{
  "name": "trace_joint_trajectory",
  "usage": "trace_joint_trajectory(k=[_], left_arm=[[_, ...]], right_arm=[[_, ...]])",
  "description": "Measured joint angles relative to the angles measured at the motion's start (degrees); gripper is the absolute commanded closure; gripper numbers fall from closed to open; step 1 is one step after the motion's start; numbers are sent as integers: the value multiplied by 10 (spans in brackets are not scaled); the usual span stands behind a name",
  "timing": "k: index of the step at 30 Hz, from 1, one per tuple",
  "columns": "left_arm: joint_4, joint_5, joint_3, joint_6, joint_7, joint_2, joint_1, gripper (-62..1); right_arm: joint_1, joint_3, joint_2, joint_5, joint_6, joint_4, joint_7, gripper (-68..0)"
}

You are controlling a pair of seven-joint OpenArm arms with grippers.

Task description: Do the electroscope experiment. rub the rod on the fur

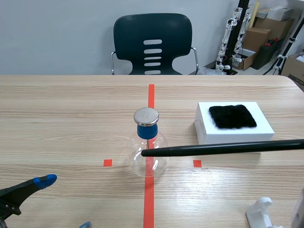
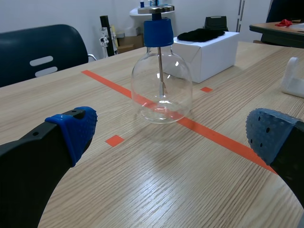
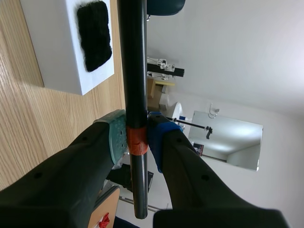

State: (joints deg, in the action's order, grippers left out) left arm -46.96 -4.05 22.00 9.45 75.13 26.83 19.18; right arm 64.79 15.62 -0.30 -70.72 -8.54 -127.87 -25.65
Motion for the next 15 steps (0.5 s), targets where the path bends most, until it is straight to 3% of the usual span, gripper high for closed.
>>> trace_joint_trajectory(k=[15], left_arm=[[0, 0, 0, 0, 0, 0, 0, -623]], right_arm=[[0, 0, 0, 0, 0, 0, 22, -11]])
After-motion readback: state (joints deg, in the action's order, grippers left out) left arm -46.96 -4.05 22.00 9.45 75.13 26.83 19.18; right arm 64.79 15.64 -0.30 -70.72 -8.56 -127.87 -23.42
